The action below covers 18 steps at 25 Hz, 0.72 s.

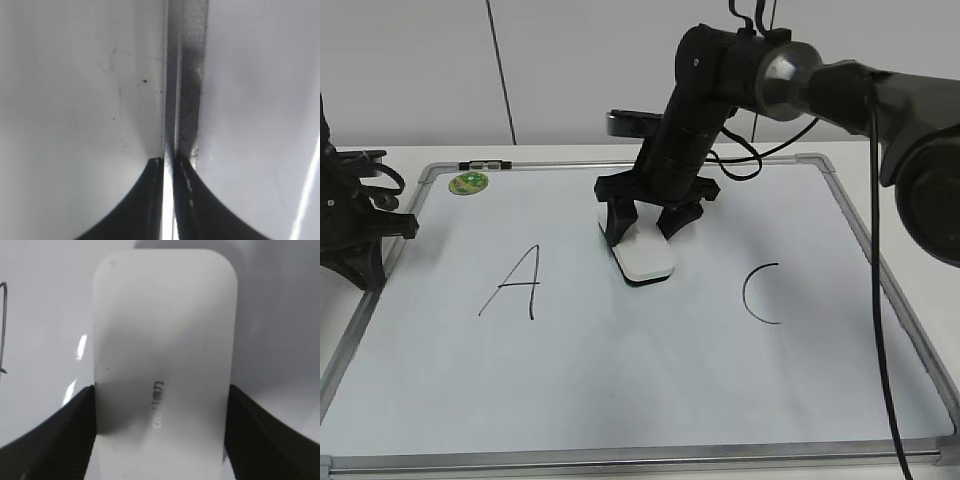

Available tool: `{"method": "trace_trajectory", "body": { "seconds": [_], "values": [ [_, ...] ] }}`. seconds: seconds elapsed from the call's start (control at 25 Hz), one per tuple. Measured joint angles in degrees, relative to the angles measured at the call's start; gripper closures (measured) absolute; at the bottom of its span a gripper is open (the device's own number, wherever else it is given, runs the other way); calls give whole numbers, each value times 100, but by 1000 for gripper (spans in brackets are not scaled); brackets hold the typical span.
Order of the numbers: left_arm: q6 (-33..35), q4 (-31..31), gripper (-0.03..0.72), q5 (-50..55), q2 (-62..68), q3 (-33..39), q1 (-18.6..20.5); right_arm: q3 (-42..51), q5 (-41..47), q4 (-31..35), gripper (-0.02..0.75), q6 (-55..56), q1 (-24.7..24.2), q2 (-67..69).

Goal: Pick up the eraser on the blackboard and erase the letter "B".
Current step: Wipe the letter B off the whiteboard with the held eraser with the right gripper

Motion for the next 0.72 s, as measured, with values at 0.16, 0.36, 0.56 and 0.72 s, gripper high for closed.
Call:
{"method": "trace_trajectory", "body": {
  "seconds": [0.16,0.36,0.56,0.72],
  "values": [
    [0,0,652,0,0,0,0,0,-33,101,198,0,147,7],
    [0,0,651,0,0,0,0,0,-41,301,197,-11,224,29],
    [0,0,650,0,0,0,0,0,-41,244,197,-11,224,29],
    [0,0,650,-11,0,0,0,0,-41,175,197,0,236,29]
  ]
}}
